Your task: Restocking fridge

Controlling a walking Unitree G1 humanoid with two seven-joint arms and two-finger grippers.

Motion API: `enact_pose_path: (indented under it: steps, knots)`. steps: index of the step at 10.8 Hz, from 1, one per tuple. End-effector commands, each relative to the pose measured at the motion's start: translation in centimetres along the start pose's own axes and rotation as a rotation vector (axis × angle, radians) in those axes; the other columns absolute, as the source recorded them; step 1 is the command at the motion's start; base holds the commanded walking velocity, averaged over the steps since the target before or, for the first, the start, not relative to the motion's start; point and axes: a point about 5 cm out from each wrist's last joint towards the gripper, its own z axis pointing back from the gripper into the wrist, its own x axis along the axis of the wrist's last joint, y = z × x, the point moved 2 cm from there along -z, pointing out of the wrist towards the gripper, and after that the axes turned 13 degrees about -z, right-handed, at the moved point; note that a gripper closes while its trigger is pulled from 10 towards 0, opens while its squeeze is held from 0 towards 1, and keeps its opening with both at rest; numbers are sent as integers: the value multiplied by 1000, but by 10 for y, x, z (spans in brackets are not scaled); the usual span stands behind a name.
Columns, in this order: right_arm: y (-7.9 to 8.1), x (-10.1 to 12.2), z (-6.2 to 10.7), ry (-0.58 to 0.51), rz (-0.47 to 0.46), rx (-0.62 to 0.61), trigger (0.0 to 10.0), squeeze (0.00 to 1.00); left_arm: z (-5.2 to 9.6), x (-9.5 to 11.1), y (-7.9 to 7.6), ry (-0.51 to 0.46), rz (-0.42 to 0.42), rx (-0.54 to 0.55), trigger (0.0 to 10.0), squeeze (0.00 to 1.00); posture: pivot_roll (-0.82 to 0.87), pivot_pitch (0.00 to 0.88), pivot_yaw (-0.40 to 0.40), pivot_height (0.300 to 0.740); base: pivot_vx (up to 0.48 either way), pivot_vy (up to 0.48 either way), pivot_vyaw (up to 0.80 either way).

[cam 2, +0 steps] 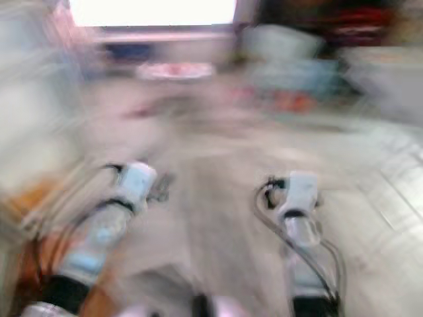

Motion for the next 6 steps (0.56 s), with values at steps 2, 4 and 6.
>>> enact_pose_path:
  steps: [2, 4, 6]
  knots:
    - [11, 17, -7, -56, -1, 28, 10000, 0, 4, 8, 11, -19, -14, 48, 10000, 0, 119, 64, -18, 740, 0, -471, -800]
    - [19, 24, -10, -82, -10, 42, 10000, 0, 9, 1, 15, -8, 66, 48, 10000, 0, 89, 79, -18, 740, 330, -324, -800]
    - [20, 27, -8, -111, -9, 53, 10000, 0, 7, -1, 13, 9, 85, 55, 10000, 0, 64, 69, -2, 740, 480, 0, -400]
